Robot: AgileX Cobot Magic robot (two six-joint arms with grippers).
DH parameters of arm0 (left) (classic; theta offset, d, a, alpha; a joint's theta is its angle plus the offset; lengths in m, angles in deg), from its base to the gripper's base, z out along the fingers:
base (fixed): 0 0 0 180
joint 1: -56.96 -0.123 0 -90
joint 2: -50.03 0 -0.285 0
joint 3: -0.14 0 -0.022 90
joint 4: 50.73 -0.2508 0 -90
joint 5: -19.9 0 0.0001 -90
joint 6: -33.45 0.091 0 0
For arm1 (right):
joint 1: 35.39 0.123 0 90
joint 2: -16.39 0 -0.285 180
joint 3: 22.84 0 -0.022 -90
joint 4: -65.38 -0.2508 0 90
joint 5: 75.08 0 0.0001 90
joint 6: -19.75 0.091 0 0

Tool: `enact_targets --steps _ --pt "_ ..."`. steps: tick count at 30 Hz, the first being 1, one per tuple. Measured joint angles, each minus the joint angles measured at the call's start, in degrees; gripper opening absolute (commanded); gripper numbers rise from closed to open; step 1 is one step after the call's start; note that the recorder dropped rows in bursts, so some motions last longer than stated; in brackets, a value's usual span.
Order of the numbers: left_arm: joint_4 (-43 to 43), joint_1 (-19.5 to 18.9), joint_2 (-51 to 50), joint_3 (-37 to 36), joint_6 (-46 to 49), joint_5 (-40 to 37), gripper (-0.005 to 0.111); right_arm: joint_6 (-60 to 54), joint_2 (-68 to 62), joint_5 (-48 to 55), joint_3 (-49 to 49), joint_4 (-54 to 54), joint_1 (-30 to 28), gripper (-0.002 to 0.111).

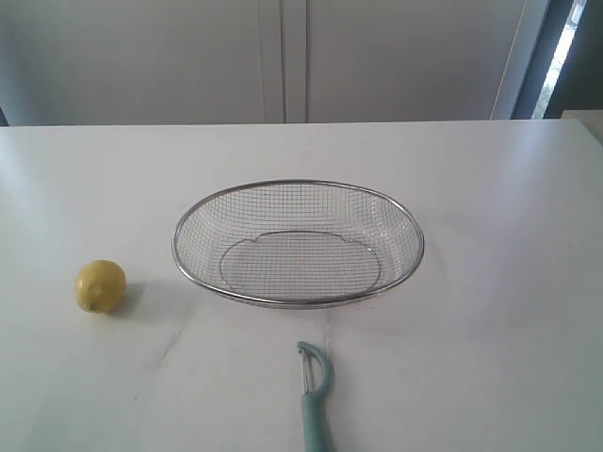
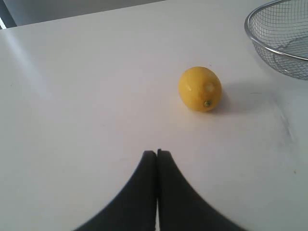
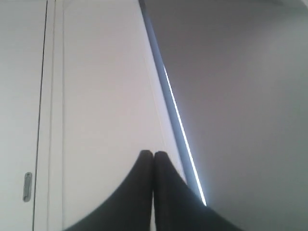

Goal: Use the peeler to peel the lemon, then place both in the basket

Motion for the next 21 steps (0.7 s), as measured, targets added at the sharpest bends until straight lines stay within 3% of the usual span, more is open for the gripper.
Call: enact_targets --steps 21 --pt "0.0 0.0 0.0 0.0 0.0 0.0 0.000 0.5 -11.6 12.2 -10.0 -0.1 0.0 0.000"
